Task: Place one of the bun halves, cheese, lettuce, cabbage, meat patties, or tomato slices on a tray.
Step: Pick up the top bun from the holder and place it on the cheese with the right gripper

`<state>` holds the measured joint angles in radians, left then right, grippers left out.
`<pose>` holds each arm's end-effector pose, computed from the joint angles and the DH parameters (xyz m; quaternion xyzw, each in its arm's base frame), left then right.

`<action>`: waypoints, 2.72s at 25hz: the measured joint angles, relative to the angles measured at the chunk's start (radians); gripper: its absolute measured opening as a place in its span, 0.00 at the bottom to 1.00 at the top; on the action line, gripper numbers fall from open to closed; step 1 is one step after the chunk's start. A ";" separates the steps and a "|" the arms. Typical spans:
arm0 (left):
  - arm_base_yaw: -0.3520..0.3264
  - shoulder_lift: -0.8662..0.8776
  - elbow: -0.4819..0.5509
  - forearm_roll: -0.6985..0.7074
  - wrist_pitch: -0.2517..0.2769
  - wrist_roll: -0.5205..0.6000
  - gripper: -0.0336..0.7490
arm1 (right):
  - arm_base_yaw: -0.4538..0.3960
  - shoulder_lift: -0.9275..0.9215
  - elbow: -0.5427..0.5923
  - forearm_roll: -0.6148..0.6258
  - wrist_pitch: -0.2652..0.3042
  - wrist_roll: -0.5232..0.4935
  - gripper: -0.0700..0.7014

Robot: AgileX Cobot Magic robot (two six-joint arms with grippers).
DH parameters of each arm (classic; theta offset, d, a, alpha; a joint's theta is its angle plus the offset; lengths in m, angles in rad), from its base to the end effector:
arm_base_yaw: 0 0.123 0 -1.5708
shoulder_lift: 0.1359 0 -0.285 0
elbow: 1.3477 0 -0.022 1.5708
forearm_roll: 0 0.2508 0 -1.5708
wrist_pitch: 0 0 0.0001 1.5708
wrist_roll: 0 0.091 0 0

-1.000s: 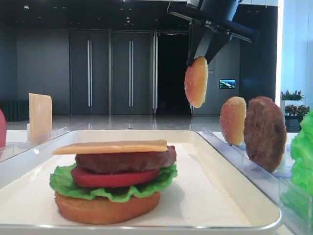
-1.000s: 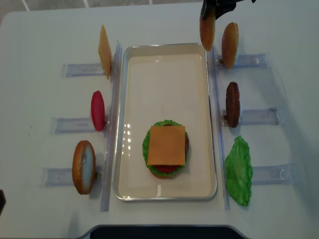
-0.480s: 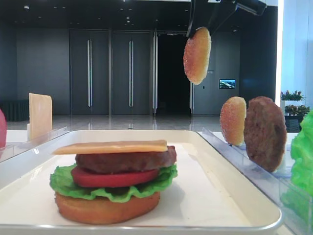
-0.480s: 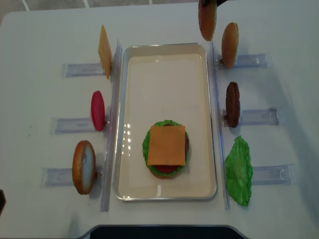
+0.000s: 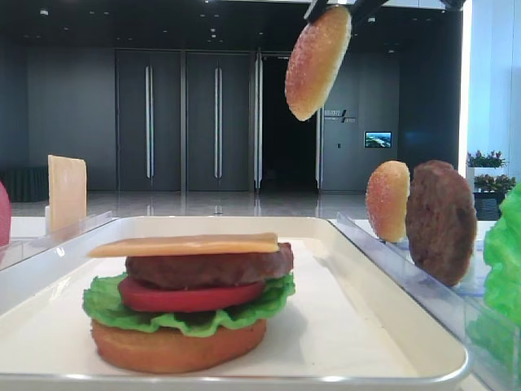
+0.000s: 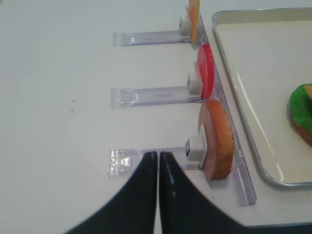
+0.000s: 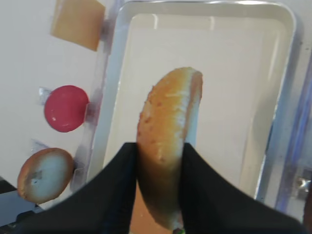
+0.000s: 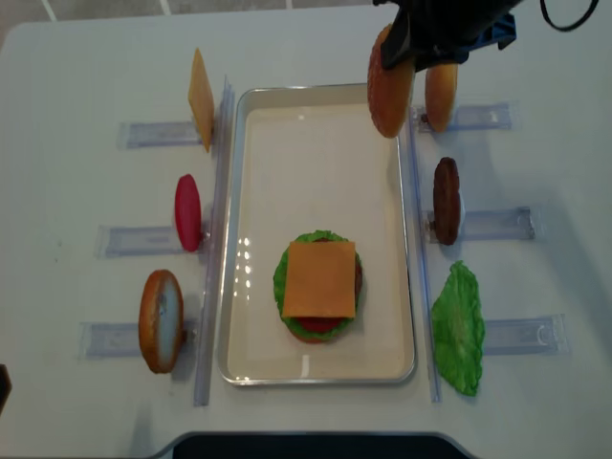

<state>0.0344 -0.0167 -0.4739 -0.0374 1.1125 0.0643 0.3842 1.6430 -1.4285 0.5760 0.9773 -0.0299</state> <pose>-0.0066 -0.0033 0.2659 0.0141 0.8685 0.0058 0.4954 0.3117 0.1704 0.3226 -0.0938 0.9336 0.3007 0.1712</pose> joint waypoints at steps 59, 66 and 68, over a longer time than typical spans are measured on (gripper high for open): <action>0.000 0.000 0.000 0.000 0.000 0.000 0.04 | 0.178 -0.042 0.699 1.174 -0.225 -0.992 0.37; 0.000 0.000 0.000 0.000 0.000 0.000 0.04 | 0.178 -0.008 0.699 1.197 -0.224 -1.018 0.37; 0.000 0.000 0.000 0.000 0.000 0.000 0.04 | 0.178 -0.003 0.699 1.199 -0.225 -1.021 0.37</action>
<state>0.0344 -0.0167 -0.4739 -0.0374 1.1125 0.0643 0.5617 1.6397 -0.7296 1.7750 0.7528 -1.0514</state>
